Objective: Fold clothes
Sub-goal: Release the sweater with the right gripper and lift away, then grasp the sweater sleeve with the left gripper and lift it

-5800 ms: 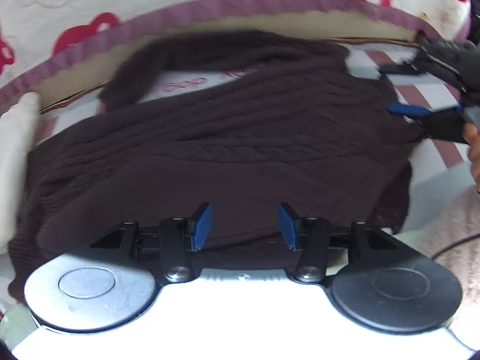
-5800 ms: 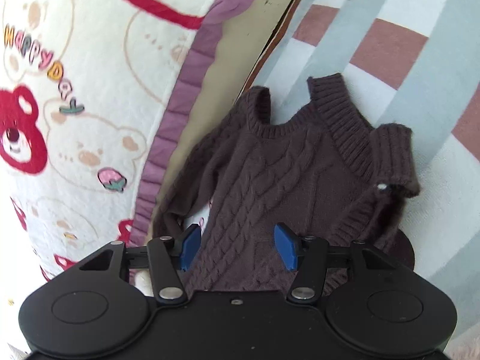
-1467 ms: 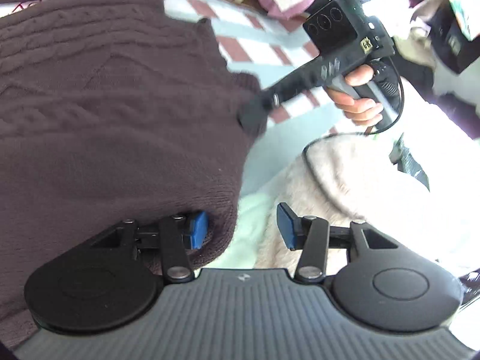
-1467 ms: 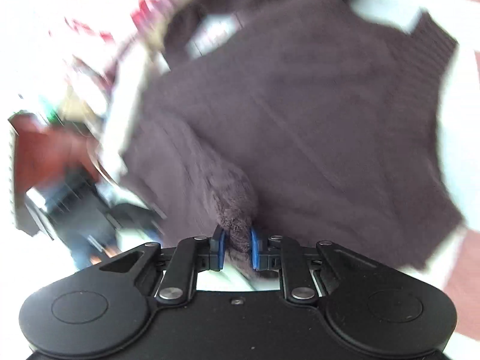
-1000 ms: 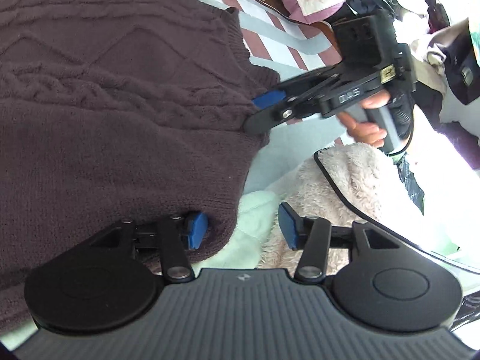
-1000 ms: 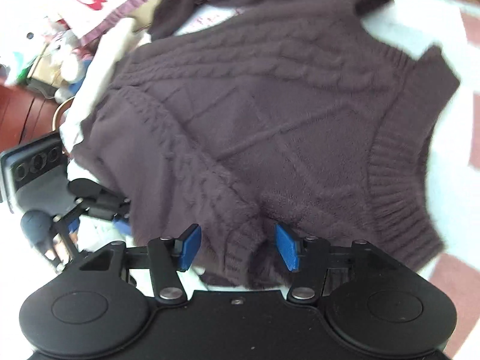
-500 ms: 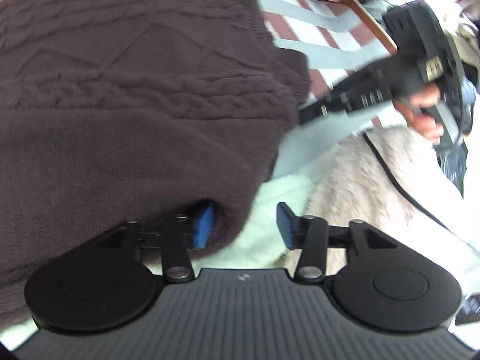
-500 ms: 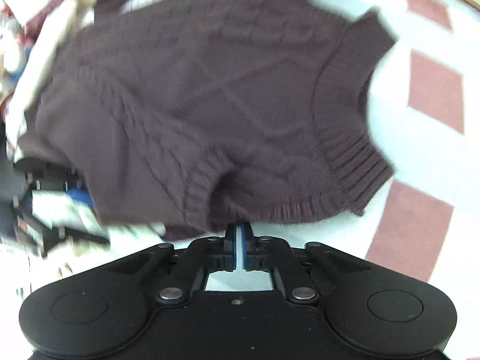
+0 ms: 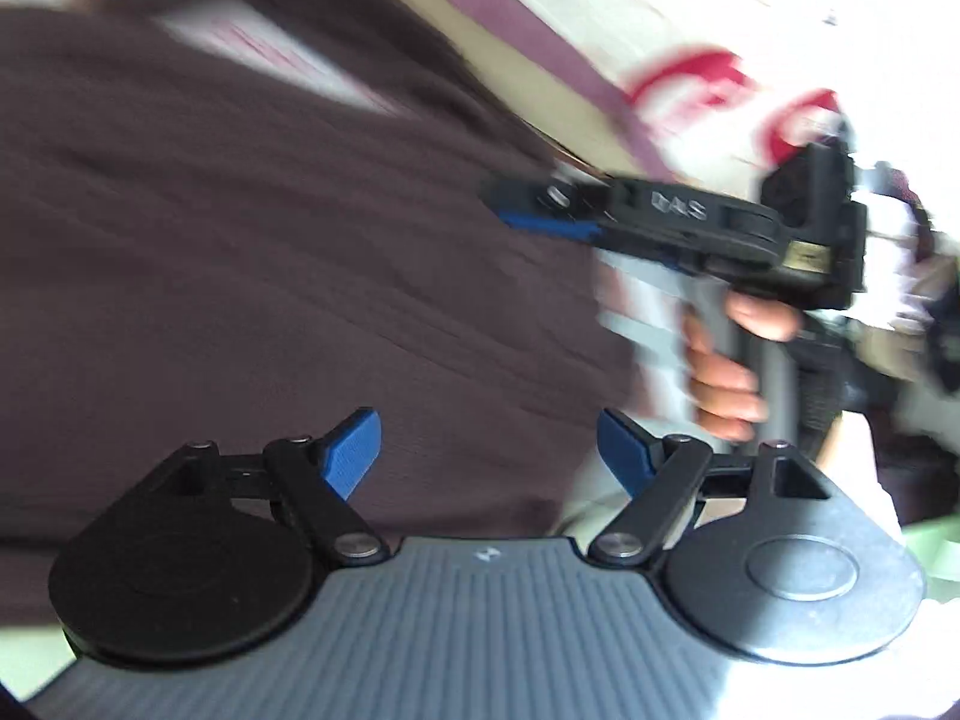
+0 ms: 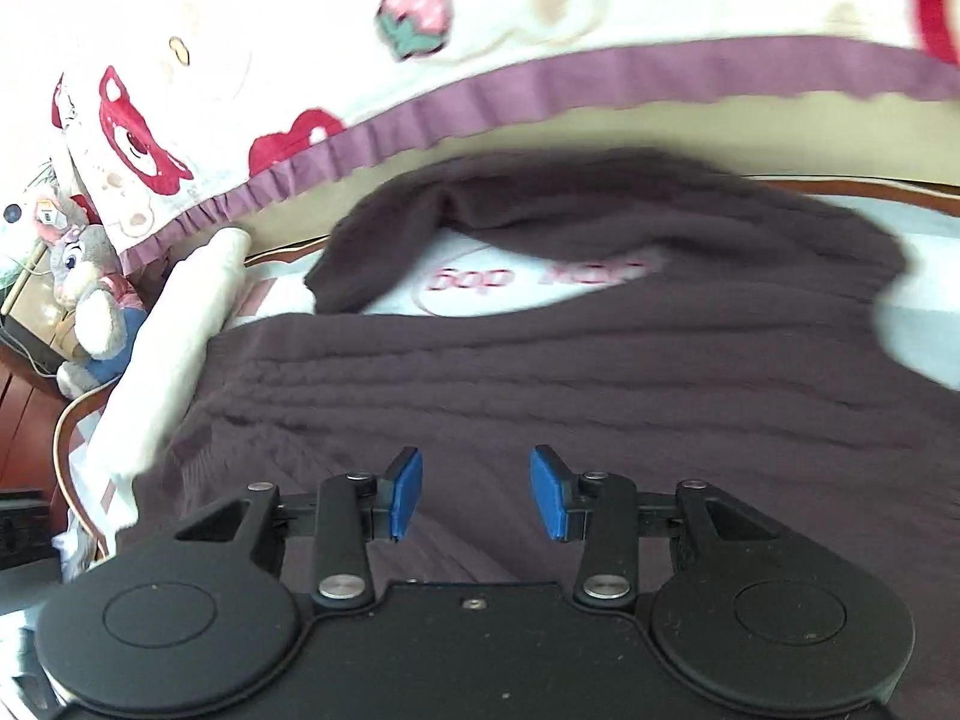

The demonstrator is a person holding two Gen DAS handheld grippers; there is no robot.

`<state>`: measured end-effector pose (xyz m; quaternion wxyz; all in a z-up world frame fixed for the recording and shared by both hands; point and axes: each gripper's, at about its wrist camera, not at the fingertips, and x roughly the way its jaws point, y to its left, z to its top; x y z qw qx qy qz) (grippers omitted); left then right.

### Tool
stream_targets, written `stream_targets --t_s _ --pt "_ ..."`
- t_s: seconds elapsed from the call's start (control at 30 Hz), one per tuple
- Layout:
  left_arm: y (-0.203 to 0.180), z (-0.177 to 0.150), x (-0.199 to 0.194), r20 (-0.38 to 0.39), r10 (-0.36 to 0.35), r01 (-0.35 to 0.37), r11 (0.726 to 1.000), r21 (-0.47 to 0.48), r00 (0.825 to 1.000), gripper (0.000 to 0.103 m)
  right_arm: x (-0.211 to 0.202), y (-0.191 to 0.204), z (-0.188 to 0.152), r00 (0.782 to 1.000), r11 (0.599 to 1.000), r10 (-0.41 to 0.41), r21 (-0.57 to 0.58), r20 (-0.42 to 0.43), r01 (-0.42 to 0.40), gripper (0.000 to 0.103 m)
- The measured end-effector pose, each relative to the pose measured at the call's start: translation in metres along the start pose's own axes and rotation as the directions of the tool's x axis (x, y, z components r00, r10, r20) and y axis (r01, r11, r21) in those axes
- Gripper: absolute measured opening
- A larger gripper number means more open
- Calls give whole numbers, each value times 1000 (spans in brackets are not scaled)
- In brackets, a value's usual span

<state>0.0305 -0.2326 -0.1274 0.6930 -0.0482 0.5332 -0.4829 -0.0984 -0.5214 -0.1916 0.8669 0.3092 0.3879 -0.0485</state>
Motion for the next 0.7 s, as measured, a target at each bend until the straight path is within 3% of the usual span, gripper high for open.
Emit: stream_targets --t_s 0.03,0.07,0.1,0.13,0.17,0.27,0.37,0.4,0.43,0.5,0.53,0.57,0.7 --pt "12 3 -9 42 116 -116 993 -5 992 80 14 9 2 1000 1000 10 -2 -7 -10 46" --pt "23 5 -19 83 230 -229 973 -14 970 80 22 14 0 1000 1000 18 -13 -10 -18 47" --pt "36 7 -28 129 353 -352 935 -33 927 80 28 15 -4 1000 1000 22 -14 -10 -22 47" --pt "49 7 -36 181 484 -481 875 -64 856 81 34 15 -8 1000 1000 26 -11 -11 -26 47" --pt "61 8 -39 198 554 -547 832 -95 808 81 40 13 -15 999 999 37 21 -24 -37 47" --pt "92 10 -35 144 584 -563 811 -160 799 82 51 9 -29 990 992 86 97 -113 -75 47" --pt "122 13 -31 88 608 -579 784 -224 789 82 48 26 -32 992 998 52 -19 -112 -54 47" --pt "125 11 -28 95 622 -592 774 -223 777 84 47 29 -33 992 997 63 -30 -112 -66 48" --pt "120 6 -24 133 641 -614 765 -197 756 85 46 30 -33 991 996 78 -35 -113 -82 48" --pt "110 -3 -16 211 672 -657 740 -147 710 66 45 33 -35 988 993 108 -45 -114 -114 48" --pt "104 -3 -13 244 684 -679 724 -119 687 28 46 35 -37 986 992 115 -46 -121 -121 48" --pt "98 1 -11 270 695 -702 707 -87 666 15 48 36 -39 985 992 106 -54 -133 -114 48" --pt "74 18 -8 368 720 -776 631 6 588 15 59 37 -47 983 993 41 -104 -181 -61 49"
